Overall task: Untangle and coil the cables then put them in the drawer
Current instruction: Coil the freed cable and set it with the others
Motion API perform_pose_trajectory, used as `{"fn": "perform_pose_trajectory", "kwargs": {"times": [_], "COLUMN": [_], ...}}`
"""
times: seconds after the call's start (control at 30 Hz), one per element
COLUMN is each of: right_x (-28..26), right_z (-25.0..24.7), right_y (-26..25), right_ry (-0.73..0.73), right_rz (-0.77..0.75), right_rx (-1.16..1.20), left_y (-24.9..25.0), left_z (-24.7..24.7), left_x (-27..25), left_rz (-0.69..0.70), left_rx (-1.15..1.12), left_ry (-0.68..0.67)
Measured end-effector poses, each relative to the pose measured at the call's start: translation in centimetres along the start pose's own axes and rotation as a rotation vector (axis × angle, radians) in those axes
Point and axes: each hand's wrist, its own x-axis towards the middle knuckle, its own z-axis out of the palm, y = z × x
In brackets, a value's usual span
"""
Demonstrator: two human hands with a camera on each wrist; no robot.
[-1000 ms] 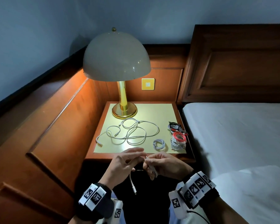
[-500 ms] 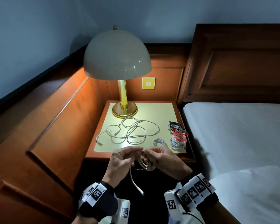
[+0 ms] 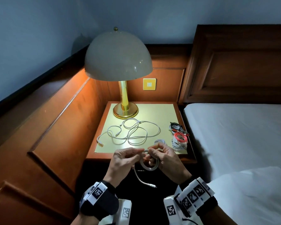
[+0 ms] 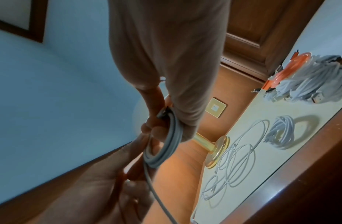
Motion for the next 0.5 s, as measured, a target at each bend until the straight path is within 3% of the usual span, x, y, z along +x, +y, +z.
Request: {"fn": "perform_pose_trajectory", "kwargs": {"times": [0.07,0.13,0.23,0.37,0.5], "right_x": [-0.2,-0.4,-1.2,-2.6,-2.7], "right_z": [-0.1,-0.6,-1.5,-2.1,-1.7], "right_y": [0.8,1.7,3.3,6.0,6.0], "right_ry": [0.077,0.151,0.062,-0.141,-0.048], "right_rz": [-0.034,0.034,0.191,0.274,0.104], "right_rx": [-0.163,-0.271,-0.407,-0.137,0.022], "left_y": [0.0,0.2,0.6,1.3,1.1], "left_z": [0.2,0.3,0.2,0.1,-0.2], "left_x": [-0.3,-0.3,0.0,0.2,0.4], "left_rz": [0.008,0.023,0.049,0.058,0.035], "left_rx": [0.015,0.001,-0.048,-0.066,-0.084], "left_ry": [0.03,0.097,0.176,0.225,0.26]}}
